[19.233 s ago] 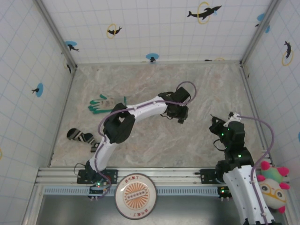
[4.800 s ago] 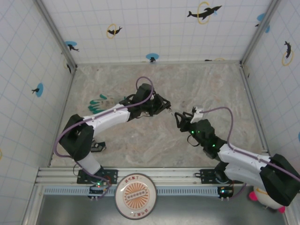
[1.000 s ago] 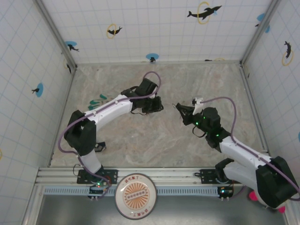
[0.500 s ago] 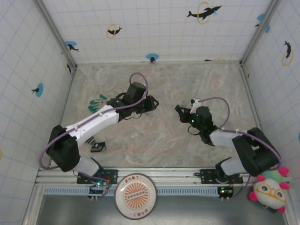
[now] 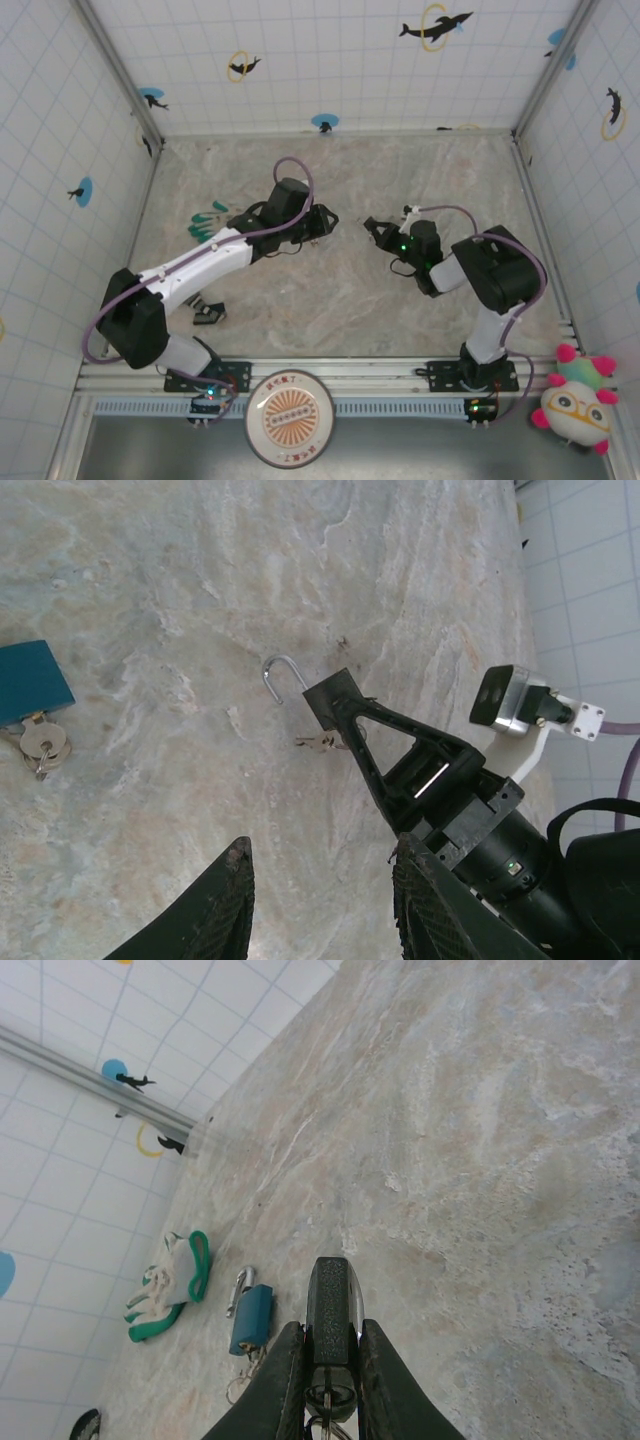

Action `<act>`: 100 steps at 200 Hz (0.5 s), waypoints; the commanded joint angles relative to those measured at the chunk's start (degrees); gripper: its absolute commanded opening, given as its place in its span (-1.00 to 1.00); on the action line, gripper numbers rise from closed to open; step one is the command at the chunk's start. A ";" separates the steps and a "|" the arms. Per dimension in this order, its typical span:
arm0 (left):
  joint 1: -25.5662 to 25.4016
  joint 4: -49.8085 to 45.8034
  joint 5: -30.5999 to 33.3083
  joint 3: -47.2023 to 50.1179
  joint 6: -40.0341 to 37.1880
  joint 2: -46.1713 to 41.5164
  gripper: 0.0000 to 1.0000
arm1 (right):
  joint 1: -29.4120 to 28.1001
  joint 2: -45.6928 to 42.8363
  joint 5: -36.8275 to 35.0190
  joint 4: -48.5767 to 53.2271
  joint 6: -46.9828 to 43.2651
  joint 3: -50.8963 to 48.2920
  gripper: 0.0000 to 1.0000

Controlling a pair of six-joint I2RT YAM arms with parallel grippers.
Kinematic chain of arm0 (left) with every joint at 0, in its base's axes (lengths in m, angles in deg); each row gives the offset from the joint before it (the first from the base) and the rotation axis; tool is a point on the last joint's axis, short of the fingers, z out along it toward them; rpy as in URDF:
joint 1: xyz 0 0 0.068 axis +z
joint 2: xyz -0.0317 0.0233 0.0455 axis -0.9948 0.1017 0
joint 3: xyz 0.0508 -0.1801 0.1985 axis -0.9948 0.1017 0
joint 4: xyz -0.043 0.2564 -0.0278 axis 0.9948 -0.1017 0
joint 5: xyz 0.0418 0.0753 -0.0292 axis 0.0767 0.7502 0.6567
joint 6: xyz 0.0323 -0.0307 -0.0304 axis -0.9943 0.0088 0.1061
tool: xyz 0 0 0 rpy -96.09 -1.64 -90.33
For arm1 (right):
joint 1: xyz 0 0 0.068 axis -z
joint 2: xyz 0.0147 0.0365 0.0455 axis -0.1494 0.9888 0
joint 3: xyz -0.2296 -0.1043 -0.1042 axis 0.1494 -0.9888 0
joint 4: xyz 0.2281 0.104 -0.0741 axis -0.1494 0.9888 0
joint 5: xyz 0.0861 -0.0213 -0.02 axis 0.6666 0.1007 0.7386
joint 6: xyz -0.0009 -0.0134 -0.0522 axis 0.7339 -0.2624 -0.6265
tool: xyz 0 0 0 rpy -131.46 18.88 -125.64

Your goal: Unlock with the key

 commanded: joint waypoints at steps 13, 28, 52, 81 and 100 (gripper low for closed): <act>0.51 1.87 0.41 0.77 0.66 -1.25 -0.20 | 0.98 1.06 0.98 -3.24 1.37 1.74 -1.00; 0.56 1.97 0.21 0.77 0.72 -0.91 -0.20 | 1.49 1.39 1.15 -3.32 1.32 1.20 -1.00; 0.76 2.40 -0.46 0.93 1.10 -0.28 -0.20 | 2.26 2.23 1.67 -2.43 1.37 0.81 -1.00; 0.82 2.68 -0.82 0.85 1.29 0.02 -0.20 | 2.61 2.91 1.28 -2.61 1.22 0.31 -1.00; 0.79 2.72 -0.74 1.07 1.36 -0.12 -0.20 | 2.78 2.96 1.24 -2.04 0.83 0.28 -1.00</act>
